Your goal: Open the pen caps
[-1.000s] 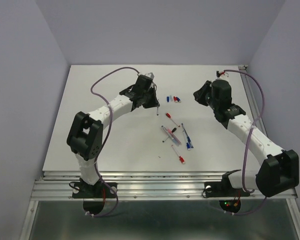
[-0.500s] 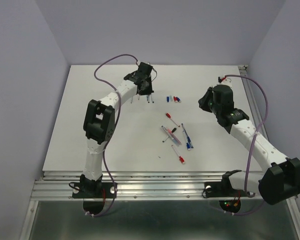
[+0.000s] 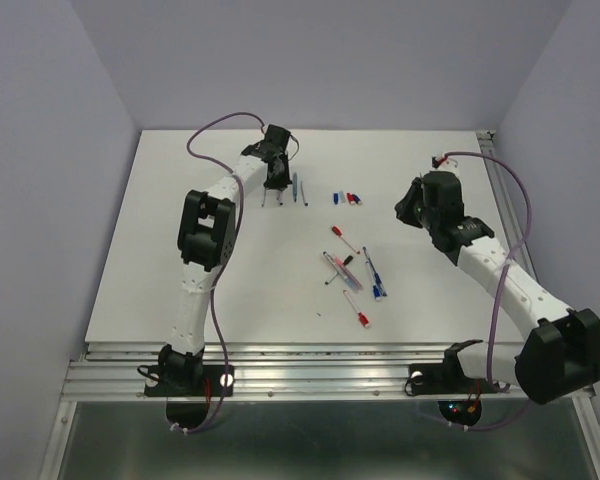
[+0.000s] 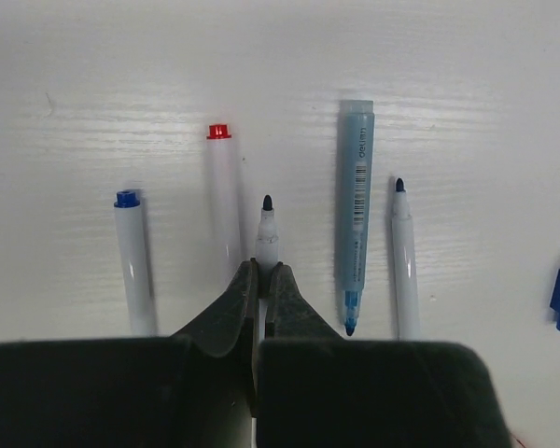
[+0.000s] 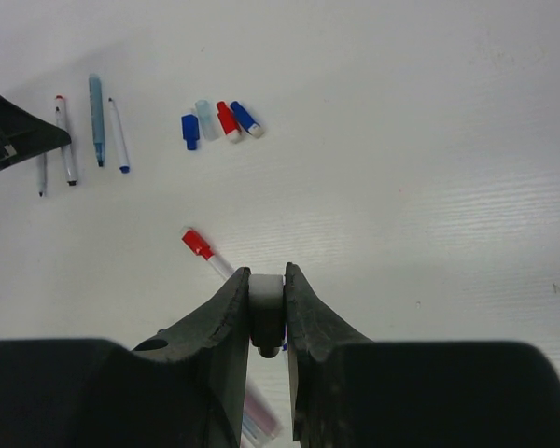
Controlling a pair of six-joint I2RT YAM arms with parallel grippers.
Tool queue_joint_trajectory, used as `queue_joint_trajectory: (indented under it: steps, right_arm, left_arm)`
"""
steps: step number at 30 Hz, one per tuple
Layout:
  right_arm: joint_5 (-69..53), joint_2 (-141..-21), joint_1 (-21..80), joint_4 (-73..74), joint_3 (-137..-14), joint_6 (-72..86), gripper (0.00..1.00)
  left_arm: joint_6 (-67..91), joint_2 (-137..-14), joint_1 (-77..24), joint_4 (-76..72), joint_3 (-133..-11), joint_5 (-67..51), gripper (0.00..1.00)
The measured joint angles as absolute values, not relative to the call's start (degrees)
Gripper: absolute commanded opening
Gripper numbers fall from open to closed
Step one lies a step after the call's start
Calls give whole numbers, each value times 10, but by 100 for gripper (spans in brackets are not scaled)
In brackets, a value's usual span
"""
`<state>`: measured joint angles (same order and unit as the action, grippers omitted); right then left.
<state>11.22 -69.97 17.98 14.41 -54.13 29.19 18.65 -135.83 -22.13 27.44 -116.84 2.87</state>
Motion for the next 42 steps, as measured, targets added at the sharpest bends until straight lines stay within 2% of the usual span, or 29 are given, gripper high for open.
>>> queue_joint_trajectory:
  steps: [3,10,14,16,24,30,32,39,42]
  right_arm:
    - [109,-716,180,144,-541,292,8]
    - [95,-775,180,135,-542,287,12]
    - [81,-835,180,128,-554,280,13]
    - [75,-867,180,125,-567,278,13]
    - [44,-1003,180,115,-657,271,13]
    - [25,-1066,180,110,-714,265,18]
    - [22,-1087,180,109,-732,263,20]
    - [9,-1159,180,111,-794,255,26]
    - [1,-1175,180,111,-805,255,33]
  left_arm:
    - [185,-1377,-221,277,-1179,26,0]
    - [183,-1380,-221,278,-1187,24,19]
    - [181,-1381,-221,281,-1187,17,25]
    - [181,-1381,-221,283,-1187,13,37]
    - [192,-1377,-221,292,-1186,-4,59]
    - [199,-1301,-228,293,-1138,-26,94]
    - [200,-1253,-235,291,-1107,-37,99]
    - [219,-1009,-281,219,-892,-67,99]
    - [236,-931,-296,193,-804,-78,99]
